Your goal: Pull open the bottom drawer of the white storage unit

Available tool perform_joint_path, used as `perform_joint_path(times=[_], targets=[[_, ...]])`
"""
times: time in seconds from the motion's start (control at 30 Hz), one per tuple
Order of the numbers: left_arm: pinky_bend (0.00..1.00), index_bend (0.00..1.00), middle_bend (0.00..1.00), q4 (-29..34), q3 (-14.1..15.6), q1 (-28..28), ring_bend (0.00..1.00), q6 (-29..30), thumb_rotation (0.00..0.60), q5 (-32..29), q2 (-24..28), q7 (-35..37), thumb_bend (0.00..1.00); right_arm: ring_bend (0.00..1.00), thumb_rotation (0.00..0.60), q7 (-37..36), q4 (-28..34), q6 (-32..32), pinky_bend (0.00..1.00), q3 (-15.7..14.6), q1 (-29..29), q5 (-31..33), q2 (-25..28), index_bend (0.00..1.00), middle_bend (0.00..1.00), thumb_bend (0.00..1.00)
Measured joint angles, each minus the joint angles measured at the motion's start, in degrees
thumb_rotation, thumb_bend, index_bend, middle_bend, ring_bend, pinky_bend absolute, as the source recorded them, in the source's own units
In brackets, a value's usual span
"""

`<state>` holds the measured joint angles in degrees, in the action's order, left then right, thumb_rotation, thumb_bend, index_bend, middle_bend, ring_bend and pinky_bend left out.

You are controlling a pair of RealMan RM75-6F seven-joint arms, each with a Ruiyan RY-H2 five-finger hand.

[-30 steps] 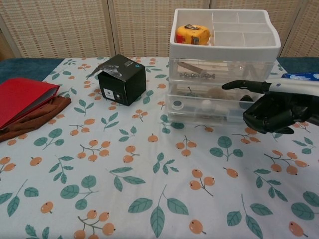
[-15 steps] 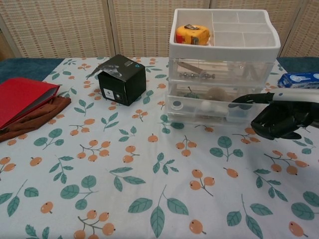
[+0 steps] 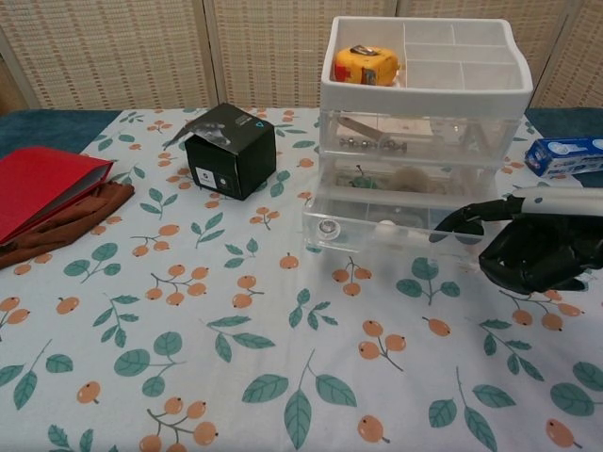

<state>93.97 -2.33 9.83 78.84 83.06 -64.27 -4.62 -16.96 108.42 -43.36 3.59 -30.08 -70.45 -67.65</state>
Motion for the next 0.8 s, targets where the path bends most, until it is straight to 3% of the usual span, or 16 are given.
perform_joint_path(times=[0.33,0.47,0.57,0.67,0.8], targets=[[0.12,0.09,0.15,0.19,-0.25,0.30,0.18,-0.02,0.600,0.11,0.13,0.01,0.22,0.89,0.600,-1.46,2.21,-0.56,0.86,-2.63,1.55,-4.46,1.58,0.20,0.76,0.59],[0.12,0.09,0.15,0.23,-0.19,0.33,0.18,-0.03,0.600,0.21,0.14,-0.05,0.22,0.89,0.600,-2.37,2.28,-1.50,0.86,-3.00,2.11,-5.96,2.36,0.09,0.76,0.58],[0.12,0.09,0.15,0.19,-0.20,0.33,0.18,-0.02,0.600,0.19,0.11,-0.03,0.22,0.89,0.600,-2.97,2.59,-2.18,0.86,-3.21,2.43,-7.40,3.24,0.04,0.76,0.52],[0.12,0.09,0.15,0.19,-0.21,0.30,0.18,0.05,0.600,0.15,0.14,0.02,0.22,0.89,0.600,-3.56,3.19,-2.43,0.86,-3.39,2.44,-8.77,4.74,0.03,0.76,0.39],[0.12,0.09,0.15,0.30,-0.19,0.24,0.18,0.20,0.600,0.25,0.34,0.15,0.22,0.89,0.600,-4.87,4.40,-1.04,0.88,-3.00,1.14,-9.92,7.59,0.03,0.77,0.30]])
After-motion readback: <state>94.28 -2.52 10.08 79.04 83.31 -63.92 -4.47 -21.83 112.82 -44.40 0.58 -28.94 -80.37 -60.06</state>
